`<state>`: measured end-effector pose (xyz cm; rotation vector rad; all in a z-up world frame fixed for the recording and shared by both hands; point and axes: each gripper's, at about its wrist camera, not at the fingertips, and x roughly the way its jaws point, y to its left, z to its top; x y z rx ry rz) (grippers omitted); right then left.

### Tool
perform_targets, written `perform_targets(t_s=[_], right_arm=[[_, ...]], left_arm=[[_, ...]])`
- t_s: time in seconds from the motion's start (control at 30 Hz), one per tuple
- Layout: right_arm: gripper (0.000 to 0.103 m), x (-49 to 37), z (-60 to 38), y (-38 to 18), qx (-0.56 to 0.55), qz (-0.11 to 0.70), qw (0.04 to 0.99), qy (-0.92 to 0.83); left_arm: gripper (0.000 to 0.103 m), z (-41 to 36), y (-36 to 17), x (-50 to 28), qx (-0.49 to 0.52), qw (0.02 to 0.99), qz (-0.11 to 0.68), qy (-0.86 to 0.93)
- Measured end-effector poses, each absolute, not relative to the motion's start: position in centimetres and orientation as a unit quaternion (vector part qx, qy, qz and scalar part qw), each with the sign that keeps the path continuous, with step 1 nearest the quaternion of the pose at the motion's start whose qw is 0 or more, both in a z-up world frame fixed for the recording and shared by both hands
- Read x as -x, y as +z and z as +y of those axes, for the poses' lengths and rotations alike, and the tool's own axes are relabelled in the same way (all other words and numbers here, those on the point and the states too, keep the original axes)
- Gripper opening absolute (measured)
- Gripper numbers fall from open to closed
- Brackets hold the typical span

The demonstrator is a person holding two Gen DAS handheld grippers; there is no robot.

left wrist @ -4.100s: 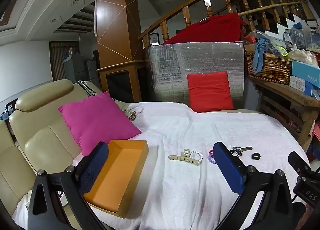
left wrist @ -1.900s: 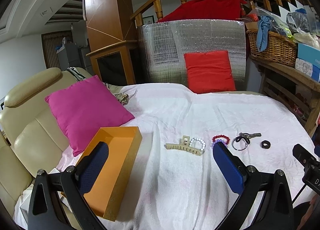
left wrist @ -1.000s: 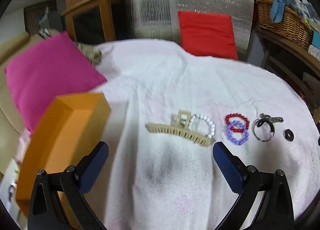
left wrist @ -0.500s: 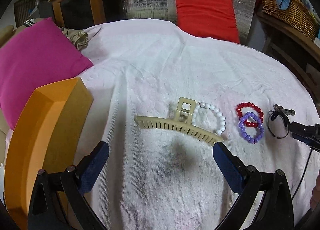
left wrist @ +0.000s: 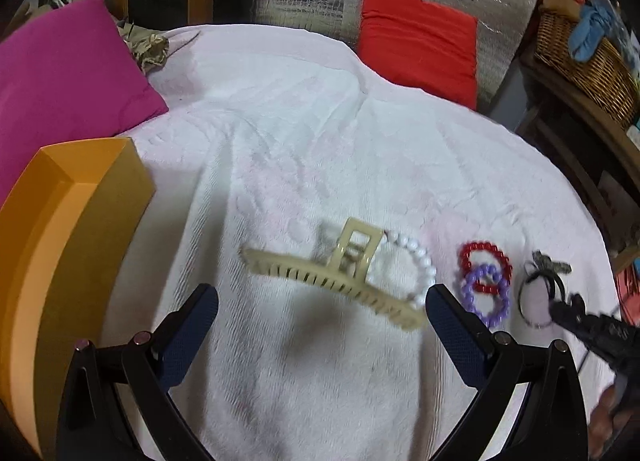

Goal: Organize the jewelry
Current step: 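Grasp the beige claw clip with the left tool while the right tool grasps the silver ring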

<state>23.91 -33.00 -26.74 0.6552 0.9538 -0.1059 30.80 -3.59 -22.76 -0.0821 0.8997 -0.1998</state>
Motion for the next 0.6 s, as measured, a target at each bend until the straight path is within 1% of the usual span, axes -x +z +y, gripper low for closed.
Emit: perform_targets(t_s=[0.13, 0.27, 0.33, 0.37, 0.4, 0.43, 0.47, 0.53, 0.57, 0.6], right_arm=[[0.009, -22.9, -32.8, -25.7, -0.316, 0.433, 0.843, -0.039], [0.009, -22.5, -32.5, -25.5, -0.329, 0.433, 0.839, -0.028], [0.009, -22.3, -32.5, -25.6, -0.337, 0.434, 0.835, -0.024], [0.009, -22.3, -32.6, -25.6, -0.34, 0.434, 0.834, -0.022], [0.009, -22.2, -32.7, -25.6, -0.342, 0.434, 0.833, -0.022], [0.009, -22.1, -32.8, -25.5, -0.344, 0.434, 0.833, -0.022], [0.009, -22.1, -33.0, -25.6, -0.348, 0.433, 0.831, -0.02], [0.009, -22.0, -33.2, -25.6, -0.356, 0.433, 0.828, -0.016], [0.009, -22.0, -33.2, -25.7, -0.36, 0.433, 0.826, -0.014], [0.009, -22.0, -33.3, -25.8, -0.364, 0.433, 0.824, -0.012]], left_arm=[[0.103, -4.5, -23.0, -31.8, 0.037, 0.9, 0.425, -0.084], [0.103, -5.6, -24.1, -32.8, 0.019, 0.897, 0.437, -0.061], [0.091, -5.8, -24.7, -33.1, 0.017, 0.893, 0.446, -0.055], [0.075, -5.7, -25.1, -33.3, 0.017, 0.888, 0.456, -0.053], [0.066, -5.5, -25.5, -33.4, 0.023, 0.883, 0.466, -0.06], [0.065, -5.1, -25.8, -33.6, 0.041, 0.877, 0.474, -0.067], [0.057, -4.4, -25.9, -33.6, 0.066, 0.872, 0.478, -0.078], [0.05, -3.6, -25.9, -33.7, 0.093, 0.865, 0.484, -0.091], [0.044, -3.1, -25.9, -33.7, 0.098, 0.864, 0.484, -0.094], [0.043, -2.7, -25.8, -33.6, 0.1, 0.864, 0.484, -0.095]])
